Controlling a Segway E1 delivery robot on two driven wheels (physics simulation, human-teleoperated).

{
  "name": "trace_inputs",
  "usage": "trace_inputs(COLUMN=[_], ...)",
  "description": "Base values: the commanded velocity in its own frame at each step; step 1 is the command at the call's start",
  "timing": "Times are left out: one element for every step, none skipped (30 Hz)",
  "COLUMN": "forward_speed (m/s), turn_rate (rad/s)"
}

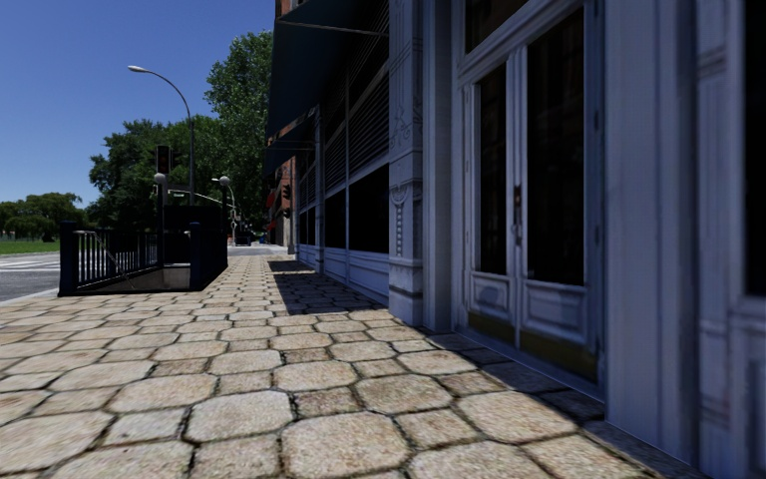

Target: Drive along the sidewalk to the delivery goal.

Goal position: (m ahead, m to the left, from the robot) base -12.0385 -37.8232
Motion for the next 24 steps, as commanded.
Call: trace_inputs(forward_speed=[0.00, 0.00, 0.00, 0.00, 0.00, 0.00, 0.00, 0.00, 0.00, 0.00, 0.00, 0.00, 0.00, 0.00, 0.00, 0.00, 0.00, 0.00, 0.00, 0.00, 0.00, 0.00, 0.00, 0.00], turn_rate=[0.00, 0.00, 0.00, 0.00, 0.00, 0.00, 0.00, 0.00, 0.00, 0.00, 0.00, 0.00, 0.00, 0.00, 0.00, 0.00, 0.00, 0.00, 0.00, 0.00, 0.00, 0.00, 0.00, 0.00])
